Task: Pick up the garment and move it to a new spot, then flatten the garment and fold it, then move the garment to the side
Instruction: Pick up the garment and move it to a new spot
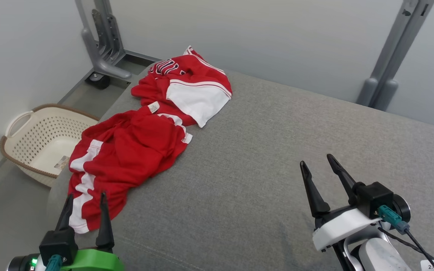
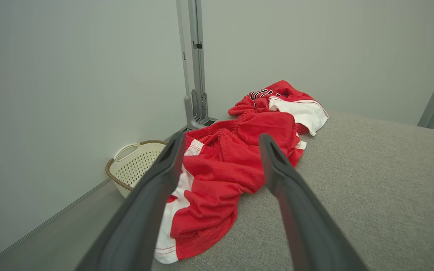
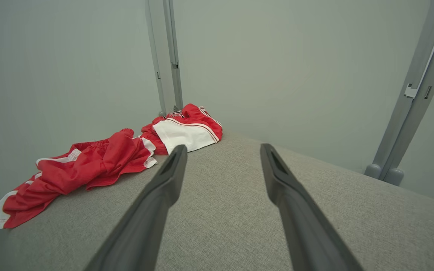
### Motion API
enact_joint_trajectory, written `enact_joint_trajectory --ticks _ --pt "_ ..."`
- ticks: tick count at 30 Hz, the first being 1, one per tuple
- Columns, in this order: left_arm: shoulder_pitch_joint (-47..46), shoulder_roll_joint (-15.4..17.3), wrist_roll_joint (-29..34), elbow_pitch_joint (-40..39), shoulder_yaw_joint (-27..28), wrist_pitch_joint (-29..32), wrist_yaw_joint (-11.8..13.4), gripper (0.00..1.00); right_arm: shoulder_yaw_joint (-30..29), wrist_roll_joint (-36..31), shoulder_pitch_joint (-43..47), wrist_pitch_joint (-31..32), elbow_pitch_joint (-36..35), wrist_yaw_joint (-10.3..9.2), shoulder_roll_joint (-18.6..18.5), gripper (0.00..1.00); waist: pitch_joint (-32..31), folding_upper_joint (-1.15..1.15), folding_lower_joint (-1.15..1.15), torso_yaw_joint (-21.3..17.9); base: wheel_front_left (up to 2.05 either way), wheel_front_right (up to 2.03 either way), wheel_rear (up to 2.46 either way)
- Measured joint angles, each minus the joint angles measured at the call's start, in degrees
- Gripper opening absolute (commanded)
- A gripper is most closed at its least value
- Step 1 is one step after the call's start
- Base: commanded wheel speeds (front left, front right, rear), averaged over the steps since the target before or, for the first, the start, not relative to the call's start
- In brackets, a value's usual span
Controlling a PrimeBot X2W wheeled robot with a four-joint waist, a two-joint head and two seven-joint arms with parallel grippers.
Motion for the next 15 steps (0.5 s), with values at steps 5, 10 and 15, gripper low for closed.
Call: enact_joint_trajectory --ticks 5,10,15 --pt "0.0 0.0 -0.1 0.6 -0.4 0.0 0.0 1.0 -0.4 0.0 0.0 0.0 0.2 -0.32 0.0 1.0 0.1 0.0 0.0 2.1 0.0 0.0 0.0" --pt "-0.1 0.0 -0.7 2.0 -0.8 0.0 -0.1 1.0 -1.1 0.0 0.3 0.0 0.2 -1.24 0.1 1.0 -0.3 0.0 0.0 2.9 0.0 0.0 0.0" --pt "-0.1 0.0 -0.8 3.2 -0.9 0.0 -0.4 1.0 -1.0 0.0 0.6 0.0 0.2 -1.23 0.1 1.0 -0.6 0.0 0.0 2.4 0.0 0.0 0.0"
